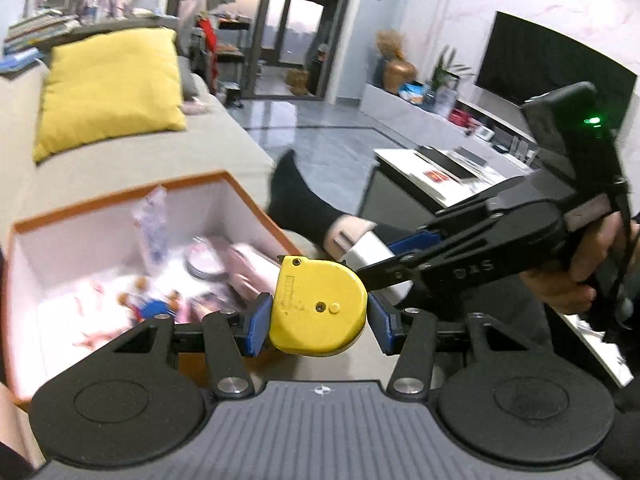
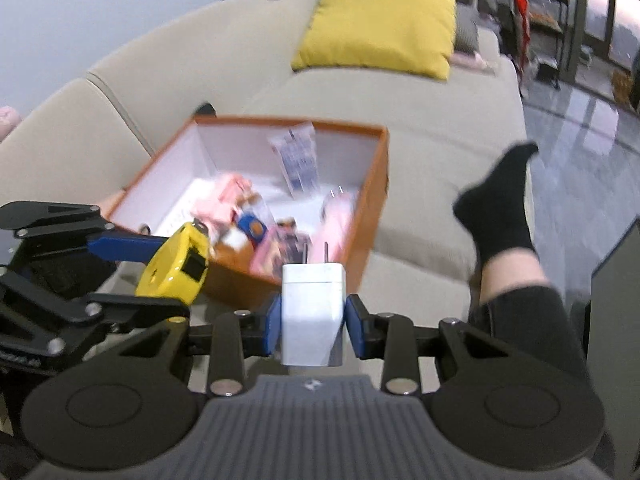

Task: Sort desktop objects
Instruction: 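Carry the charger and tape measure with both grippers over the orange box, then lower the white charger into the box and open the right gripper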

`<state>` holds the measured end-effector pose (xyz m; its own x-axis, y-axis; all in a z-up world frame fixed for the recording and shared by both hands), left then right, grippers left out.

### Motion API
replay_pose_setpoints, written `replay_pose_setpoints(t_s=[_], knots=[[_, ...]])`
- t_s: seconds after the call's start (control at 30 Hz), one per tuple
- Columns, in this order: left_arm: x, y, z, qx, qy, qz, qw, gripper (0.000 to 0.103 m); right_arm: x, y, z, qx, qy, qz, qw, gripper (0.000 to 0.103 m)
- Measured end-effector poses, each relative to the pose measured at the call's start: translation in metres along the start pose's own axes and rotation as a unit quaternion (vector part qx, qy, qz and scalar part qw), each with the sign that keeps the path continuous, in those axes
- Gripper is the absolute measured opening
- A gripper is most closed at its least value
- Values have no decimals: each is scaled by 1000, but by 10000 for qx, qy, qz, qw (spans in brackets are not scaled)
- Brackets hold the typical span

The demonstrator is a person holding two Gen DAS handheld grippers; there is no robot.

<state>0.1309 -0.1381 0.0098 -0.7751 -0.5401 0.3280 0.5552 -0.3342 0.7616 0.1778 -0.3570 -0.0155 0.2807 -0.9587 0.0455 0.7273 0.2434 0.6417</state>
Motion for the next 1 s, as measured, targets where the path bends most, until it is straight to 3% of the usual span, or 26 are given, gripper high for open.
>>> replay_pose_setpoints(t_s=[0.4, 0.63, 1.0], knots=[[-56, 32, -9, -26, 604, 357, 9975, 60, -27, 65, -30, 46, -17, 421, 9991, 36], [-90, 36, -18, -18, 701, 680, 9952, 60, -35, 93, -67, -277, -82, 447, 9986, 36], [-119, 39, -23, -67, 774, 794, 9938, 60, -39, 119, -125, -828, -515, 460, 9942, 36]])
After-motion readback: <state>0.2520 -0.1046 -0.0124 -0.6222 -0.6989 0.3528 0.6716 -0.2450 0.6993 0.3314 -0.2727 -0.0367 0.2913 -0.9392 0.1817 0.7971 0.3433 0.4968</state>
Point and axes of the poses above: each gripper's, at about its wrist camera, not at the fingertips, and z roughly against the way its jaws point, x to its right, y to its top, the point moved 2 cm from there along -z, roughly the way its jaws point, and after that the axes turned 14 degrees about -y, right-handed, at the moved point
